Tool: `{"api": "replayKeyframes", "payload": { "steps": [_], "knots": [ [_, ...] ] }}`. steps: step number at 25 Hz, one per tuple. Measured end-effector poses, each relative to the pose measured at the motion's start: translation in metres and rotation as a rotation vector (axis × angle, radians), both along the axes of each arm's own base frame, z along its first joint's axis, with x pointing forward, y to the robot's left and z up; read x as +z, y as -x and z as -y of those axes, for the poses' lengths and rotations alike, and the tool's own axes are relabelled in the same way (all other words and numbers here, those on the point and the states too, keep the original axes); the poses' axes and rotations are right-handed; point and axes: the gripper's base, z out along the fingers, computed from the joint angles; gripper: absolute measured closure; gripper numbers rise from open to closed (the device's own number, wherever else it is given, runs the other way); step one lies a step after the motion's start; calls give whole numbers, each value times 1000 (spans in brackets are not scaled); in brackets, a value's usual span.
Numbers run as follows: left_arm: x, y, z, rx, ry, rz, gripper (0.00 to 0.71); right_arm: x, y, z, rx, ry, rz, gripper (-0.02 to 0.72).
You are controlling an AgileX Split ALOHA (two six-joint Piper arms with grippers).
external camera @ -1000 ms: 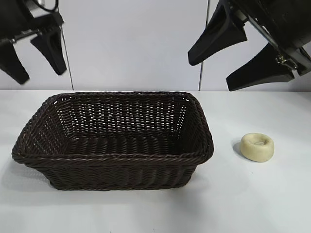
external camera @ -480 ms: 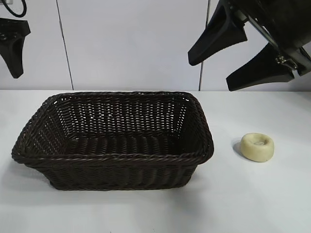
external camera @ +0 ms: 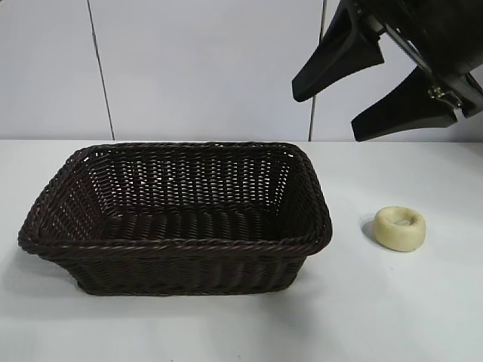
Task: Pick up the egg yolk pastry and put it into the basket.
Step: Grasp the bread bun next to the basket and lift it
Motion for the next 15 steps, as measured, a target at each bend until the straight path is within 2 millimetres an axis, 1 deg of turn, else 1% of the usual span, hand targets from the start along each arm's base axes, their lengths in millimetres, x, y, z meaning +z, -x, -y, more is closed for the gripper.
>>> {"api": "replayKeyframes", "payload": {
  "steps": [2,5,7,11,15],
  "knots": [
    [8,23,-1,0,1,15,139,0,0,0,0,0,0,146],
    [17,63,-3,0,2,40,139,0,0,0,0,0,0,146],
    [20,94,-5,0,3,63,139,0,0,0,1,0,-1,146],
    [18,152,-8,0,6,117,139,0,1,0,6,-1,-6,146],
    [12,205,-11,-1,10,189,139,0,2,-1,14,-1,-14,146]
  ]
}}
